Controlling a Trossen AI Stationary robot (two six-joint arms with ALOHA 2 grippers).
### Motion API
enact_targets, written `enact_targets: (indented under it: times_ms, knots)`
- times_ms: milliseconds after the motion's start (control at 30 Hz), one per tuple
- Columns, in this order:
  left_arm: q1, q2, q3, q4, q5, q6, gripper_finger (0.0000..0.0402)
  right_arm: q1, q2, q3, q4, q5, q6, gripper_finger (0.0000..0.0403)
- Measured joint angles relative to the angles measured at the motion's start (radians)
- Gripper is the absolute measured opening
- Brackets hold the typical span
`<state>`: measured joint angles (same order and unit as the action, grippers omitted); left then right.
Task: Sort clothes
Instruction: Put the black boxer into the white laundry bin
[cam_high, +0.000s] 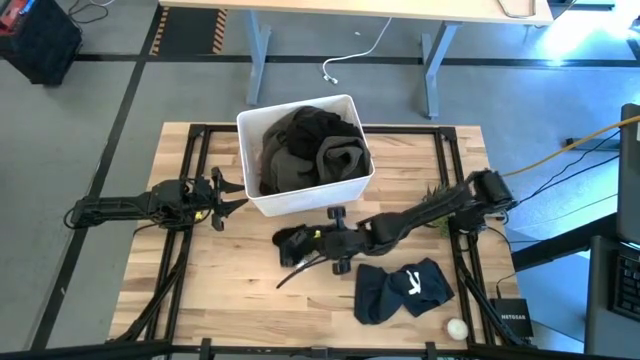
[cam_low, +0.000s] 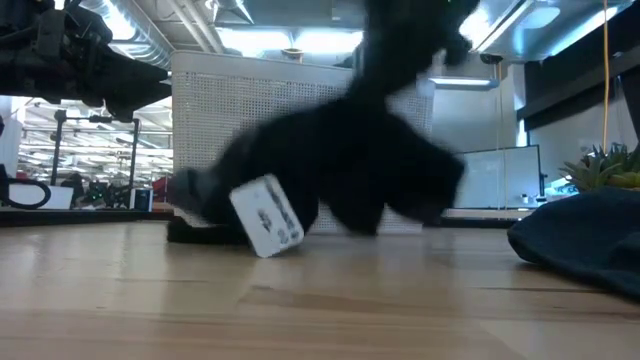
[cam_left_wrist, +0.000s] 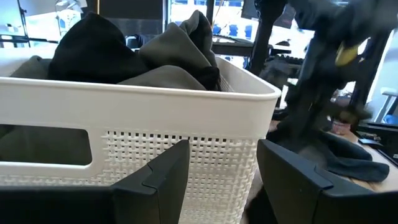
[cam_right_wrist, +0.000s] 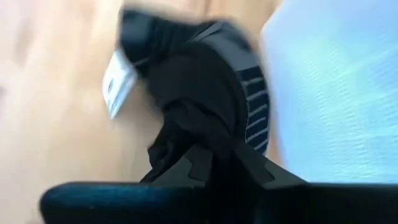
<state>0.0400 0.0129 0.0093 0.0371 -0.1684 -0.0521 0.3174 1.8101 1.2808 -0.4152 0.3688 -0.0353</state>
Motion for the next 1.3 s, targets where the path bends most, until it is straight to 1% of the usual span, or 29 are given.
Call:
enact_targets:
  times_ms: [67, 233, 300, 367, 500, 567, 667, 800, 867, 933, 1033, 1167, 1233, 1300]
  knots:
    - [0.000, 0.000, 0.000, 0.000, 0.000, 0.000, 0.0184, 0.017, -0.047, 0.045, -0.030, 0.021, -0.028, 0.0042]
    - [0.000, 0.000, 0.000, 0.000, 0.000, 0.000, 0.0184, 0.030, -0.153, 0.173, -0.021, 0.112, -0.170, 0.0011]
    - [0.000, 0.000, 0.000, 0.000, 0.000, 0.000, 0.0184, 0.014, -0.179, 0.226, 0.018, 0.160, -0.240, 0.0013]
    - [0.000, 0.000, 0.000, 0.000, 0.000, 0.000, 0.0184, -0.013, -0.197, 0.277, 0.055, 0.194, -0.307, 0.0023]
    - [0.000, 0.000, 0.000, 0.000, 0.000, 0.000, 0.0184, -0.096, -0.201, 0.375, 0.132, 0.222, -0.399, 0.0033]
    - [0.000, 0.000, 0.000, 0.000, 0.000, 0.000, 0.0184, -0.150, -0.201, 0.411, 0.140, 0.203, -0.415, 0.0032]
    - [0.000, 0.000, 0.000, 0.000, 0.000, 0.000, 0.0184, -0.238, -0.198, 0.424, 0.181, 0.177, -0.408, 0.0031]
    - [0.000, 0.000, 0.000, 0.000, 0.000, 0.000, 0.0184, -0.347, -0.190, 0.423, 0.173, 0.159, -0.331, 0.0043]
    - [0.000, 0.000, 0.000, 0.000, 0.000, 0.000, 0.0184, -0.392, -0.185, 0.423, 0.147, 0.153, -0.264, 0.0056]
    - [0.000, 0.000, 0.000, 0.000, 0.000, 0.000, 0.0184, -0.426, -0.182, 0.423, 0.084, 0.139, -0.207, 0.0076]
    - [0.000, 0.000, 0.000, 0.000, 0.000, 0.000, 0.0184, -0.450, -0.182, 0.422, -0.010, 0.113, -0.160, 0.0119]
    - [0.000, 0.000, 0.000, 0.000, 0.000, 0.000, 0.0184, -0.435, -0.203, 0.426, -0.110, 0.108, -0.152, 0.0188]
    - [0.000, 0.000, 0.000, 0.000, 0.000, 0.000, 0.0184, -0.413, -0.216, 0.464, -0.193, 0.111, -0.150, 0.0219]
    - [0.000, 0.000, 0.000, 0.000, 0.000, 0.000, 0.0184, -0.376, -0.229, 0.526, -0.319, 0.110, -0.142, 0.0244]
